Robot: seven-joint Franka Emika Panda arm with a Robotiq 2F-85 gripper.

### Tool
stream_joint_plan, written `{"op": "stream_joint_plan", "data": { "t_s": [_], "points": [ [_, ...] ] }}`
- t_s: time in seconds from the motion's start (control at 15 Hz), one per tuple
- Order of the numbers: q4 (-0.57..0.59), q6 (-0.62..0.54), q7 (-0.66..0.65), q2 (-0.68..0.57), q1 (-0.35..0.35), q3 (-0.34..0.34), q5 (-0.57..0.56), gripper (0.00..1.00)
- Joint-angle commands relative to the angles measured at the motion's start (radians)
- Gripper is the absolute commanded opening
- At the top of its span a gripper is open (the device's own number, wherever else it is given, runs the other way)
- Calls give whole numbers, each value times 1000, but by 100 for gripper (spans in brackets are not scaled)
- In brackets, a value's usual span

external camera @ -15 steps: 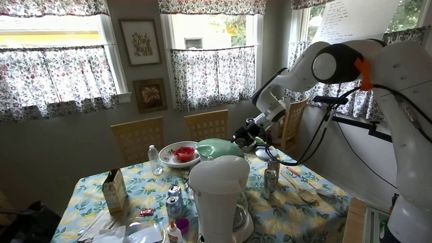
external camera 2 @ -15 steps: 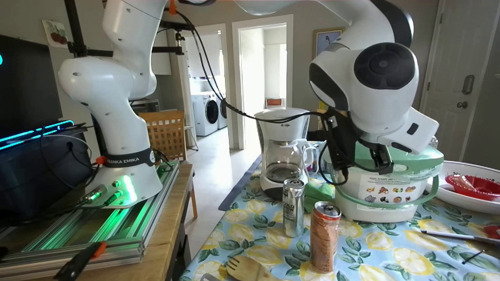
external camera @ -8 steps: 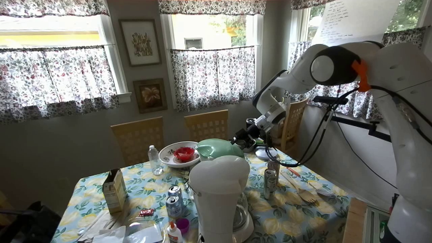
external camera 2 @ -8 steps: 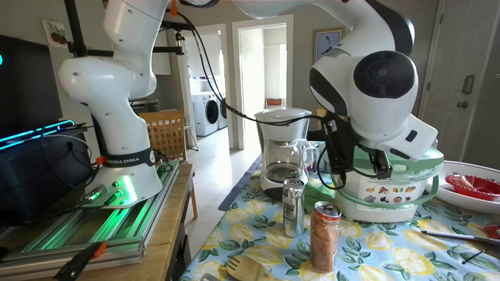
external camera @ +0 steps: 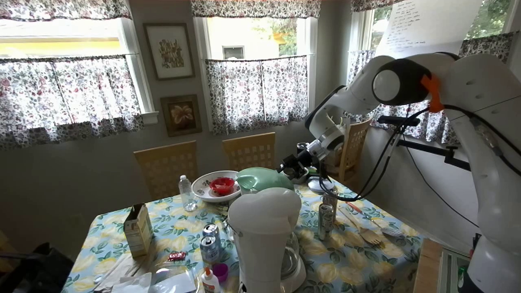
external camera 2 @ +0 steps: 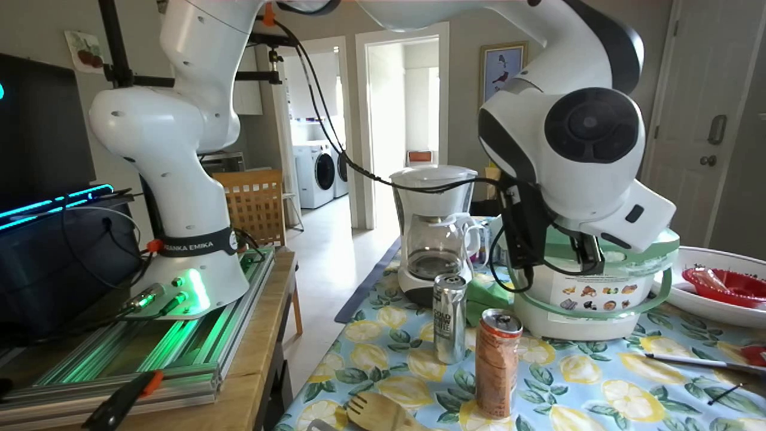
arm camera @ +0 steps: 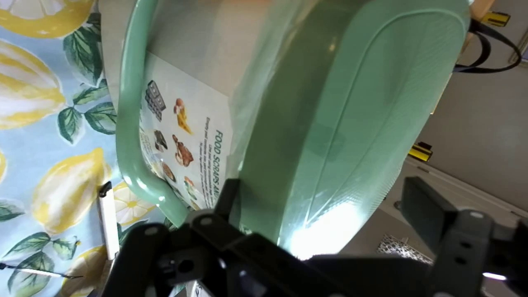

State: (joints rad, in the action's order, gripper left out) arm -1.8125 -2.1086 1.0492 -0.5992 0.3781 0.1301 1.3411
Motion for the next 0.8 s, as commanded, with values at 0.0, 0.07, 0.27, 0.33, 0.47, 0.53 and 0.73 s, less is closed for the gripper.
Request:
{"op": "stream_joint_plan", "data": {
  "t_s": [0.0, 0.07, 0.27, 0.33, 0.47, 0.53, 0.73],
  "points": [
    [46, 35, -21, -42, -2, 9, 28, 100],
    [48, 36, -22, -44, -1, 9, 29, 100],
    [56, 42, -24, -55, -1, 7, 30, 100],
    [58, 45, -23, -58, 0, 5, 36, 100],
    [59, 50, -14, -57, 0, 4, 54, 100],
    [57, 50, -10, -52, -1, 6, 57, 100],
    [50, 52, 0, -38, -2, 8, 63, 100]
  ]
}}
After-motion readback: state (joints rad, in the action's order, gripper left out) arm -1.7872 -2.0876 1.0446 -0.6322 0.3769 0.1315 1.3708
